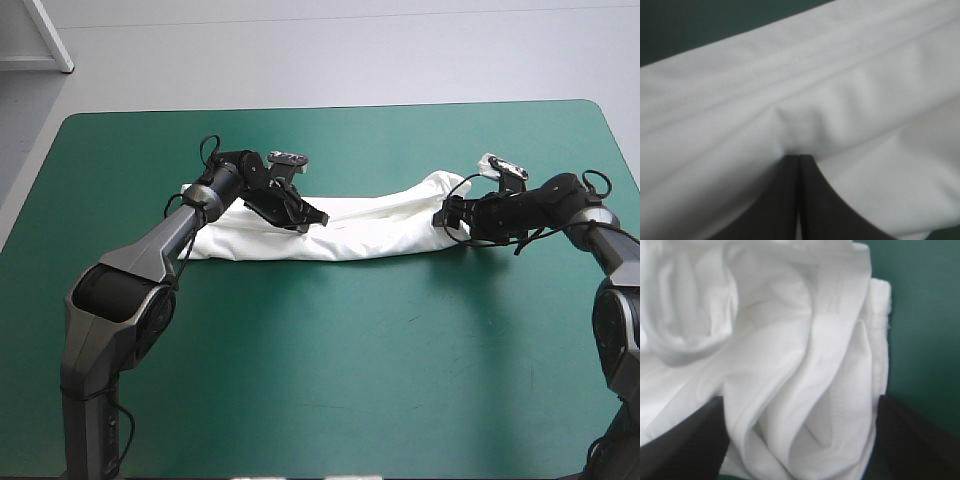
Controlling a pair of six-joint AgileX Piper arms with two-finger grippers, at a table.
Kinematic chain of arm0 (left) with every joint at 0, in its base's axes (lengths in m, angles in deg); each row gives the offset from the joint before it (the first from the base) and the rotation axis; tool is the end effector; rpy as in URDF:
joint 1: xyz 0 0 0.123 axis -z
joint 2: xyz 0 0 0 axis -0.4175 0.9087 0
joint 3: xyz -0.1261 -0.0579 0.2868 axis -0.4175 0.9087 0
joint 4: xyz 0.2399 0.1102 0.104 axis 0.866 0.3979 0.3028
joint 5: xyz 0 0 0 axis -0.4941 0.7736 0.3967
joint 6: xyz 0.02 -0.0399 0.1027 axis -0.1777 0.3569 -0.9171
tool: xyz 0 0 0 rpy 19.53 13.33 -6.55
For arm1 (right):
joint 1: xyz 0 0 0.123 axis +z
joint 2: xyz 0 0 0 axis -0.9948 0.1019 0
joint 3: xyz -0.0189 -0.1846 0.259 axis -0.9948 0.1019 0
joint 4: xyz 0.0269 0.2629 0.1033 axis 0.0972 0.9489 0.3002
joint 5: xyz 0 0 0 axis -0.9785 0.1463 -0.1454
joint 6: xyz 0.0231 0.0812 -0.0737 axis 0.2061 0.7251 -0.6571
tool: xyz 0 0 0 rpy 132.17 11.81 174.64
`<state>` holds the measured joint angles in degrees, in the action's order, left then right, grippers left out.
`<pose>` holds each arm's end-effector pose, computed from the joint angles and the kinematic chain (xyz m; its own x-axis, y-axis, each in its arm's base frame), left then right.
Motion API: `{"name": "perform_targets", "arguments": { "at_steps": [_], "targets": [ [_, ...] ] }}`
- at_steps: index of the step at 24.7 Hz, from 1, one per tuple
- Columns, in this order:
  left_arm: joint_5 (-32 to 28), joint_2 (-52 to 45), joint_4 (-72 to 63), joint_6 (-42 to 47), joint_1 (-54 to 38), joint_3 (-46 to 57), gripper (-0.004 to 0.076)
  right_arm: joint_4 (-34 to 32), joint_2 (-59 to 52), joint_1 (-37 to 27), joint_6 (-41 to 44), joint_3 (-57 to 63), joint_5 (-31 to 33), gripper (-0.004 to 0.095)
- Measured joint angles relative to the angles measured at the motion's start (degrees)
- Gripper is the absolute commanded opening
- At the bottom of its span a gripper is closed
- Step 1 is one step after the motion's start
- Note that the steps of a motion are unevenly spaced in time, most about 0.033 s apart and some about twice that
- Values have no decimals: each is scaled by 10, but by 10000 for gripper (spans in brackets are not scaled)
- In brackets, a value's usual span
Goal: Fold the cloth
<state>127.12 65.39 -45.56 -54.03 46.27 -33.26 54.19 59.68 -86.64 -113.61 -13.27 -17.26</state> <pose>0.4756 -0.2231 0.2179 -0.8499 0.3437 -0.3995 0.4653 0.8453 -0.2627 0.4361 0.0346 0.2074 -0.8948 0.1730 -0.4115 -0.0551 0.8720 0.4864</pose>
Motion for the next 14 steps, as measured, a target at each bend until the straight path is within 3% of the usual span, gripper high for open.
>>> {"name": "perform_targets", "arguments": {
  "at_steps": [3,5,6,8,14],
  "targets": [
    [0,0,0,2,0,0,-10,14,8,1,-11,-2,0,433],
    [0,0,0,6,0,0,-10,16,12,4,-15,-2,0,256],
    [0,0,0,6,0,0,-10,16,14,6,-18,-2,0,109],
    [0,0,0,7,0,0,-10,18,17,9,-28,0,4,-17],
    [0,0,0,7,0,0,-10,47,-15,10,-68,-8,28,-16]
  ]
}}
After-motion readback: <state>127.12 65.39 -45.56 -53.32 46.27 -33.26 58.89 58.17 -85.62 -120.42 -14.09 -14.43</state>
